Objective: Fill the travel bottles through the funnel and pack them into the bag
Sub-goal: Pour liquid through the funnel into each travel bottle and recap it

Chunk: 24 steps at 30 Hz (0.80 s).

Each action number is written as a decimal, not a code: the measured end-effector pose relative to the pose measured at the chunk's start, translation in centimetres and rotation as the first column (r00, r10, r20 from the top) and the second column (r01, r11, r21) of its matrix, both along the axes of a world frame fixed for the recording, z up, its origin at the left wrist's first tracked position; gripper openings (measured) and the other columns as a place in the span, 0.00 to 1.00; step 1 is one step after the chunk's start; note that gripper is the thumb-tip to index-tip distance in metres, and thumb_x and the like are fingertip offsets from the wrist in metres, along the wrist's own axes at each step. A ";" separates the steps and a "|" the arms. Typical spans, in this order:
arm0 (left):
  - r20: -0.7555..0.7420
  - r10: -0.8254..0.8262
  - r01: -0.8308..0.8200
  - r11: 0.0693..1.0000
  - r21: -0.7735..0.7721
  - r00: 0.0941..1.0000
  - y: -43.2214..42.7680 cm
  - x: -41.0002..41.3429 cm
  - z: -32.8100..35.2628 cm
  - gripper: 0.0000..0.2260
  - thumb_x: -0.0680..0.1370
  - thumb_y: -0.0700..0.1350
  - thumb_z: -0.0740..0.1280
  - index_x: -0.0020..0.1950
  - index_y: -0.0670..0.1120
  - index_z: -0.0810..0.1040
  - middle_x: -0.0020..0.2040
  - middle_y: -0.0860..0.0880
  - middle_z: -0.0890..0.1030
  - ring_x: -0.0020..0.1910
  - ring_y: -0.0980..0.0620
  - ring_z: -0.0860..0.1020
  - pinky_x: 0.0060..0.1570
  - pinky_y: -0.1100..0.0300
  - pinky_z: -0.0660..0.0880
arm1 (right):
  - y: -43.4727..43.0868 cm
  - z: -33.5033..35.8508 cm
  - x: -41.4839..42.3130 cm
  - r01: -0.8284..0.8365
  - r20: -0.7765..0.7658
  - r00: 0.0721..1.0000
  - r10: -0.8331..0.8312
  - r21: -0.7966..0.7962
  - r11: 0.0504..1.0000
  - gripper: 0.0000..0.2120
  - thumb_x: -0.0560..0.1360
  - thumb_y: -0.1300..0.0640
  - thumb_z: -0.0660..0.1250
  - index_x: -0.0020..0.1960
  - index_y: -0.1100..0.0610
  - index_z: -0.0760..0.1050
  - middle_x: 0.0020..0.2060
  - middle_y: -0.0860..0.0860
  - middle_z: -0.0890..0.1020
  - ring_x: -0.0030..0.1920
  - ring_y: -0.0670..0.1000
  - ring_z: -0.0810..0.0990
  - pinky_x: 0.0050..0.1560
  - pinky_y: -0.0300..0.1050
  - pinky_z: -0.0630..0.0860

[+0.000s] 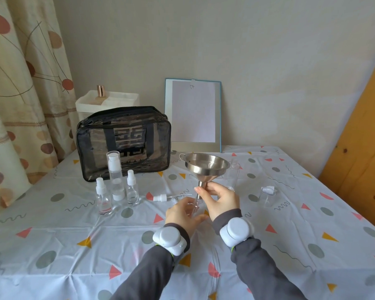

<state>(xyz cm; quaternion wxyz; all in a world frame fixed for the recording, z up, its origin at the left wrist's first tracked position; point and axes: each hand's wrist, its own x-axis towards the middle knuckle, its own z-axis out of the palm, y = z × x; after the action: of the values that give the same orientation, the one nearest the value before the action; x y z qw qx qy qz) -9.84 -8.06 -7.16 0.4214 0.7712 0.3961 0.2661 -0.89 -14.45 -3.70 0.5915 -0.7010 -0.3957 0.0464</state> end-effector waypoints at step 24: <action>0.067 -0.207 0.203 0.977 0.060 0.976 0.4 0.1 1.0 0.25 0.68 0.49 0.72 0.63 0.54 0.70 0.55 0.59 0.74 0.58 0.59 0.73 0.55 0.64 0.69 | -0.5 -0.1 0.1 -0.045 0.065 0.997 0.047 -0.034 0.998 0.03 0.69 0.52 0.73 0.42 0.50 0.81 0.35 0.38 0.81 0.42 0.35 0.79 0.44 0.21 0.69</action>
<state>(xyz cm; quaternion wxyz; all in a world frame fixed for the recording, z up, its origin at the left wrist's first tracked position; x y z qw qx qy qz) -9.71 -7.62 -6.18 0.4401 0.8086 0.2917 0.2596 -0.82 -14.98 -3.77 0.5655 -0.7023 -0.4302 0.0430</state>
